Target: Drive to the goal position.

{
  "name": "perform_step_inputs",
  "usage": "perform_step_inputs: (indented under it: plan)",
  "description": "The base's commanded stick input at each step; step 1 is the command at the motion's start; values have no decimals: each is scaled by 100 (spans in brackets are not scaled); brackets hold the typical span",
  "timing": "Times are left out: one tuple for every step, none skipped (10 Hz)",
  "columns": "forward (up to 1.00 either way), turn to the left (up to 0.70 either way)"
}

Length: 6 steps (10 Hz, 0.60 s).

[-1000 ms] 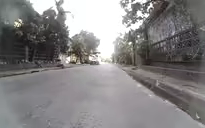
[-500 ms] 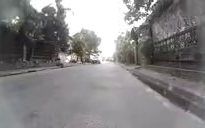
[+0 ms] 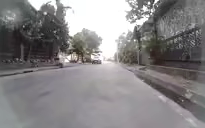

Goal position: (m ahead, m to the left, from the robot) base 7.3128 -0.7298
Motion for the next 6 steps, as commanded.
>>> perform_step_inputs:
  plan:
    - [100, 0]
    - [100, 0]
    - [100, 0]
    - [100, 0]
    - [100, 0]
    - [100, 0]
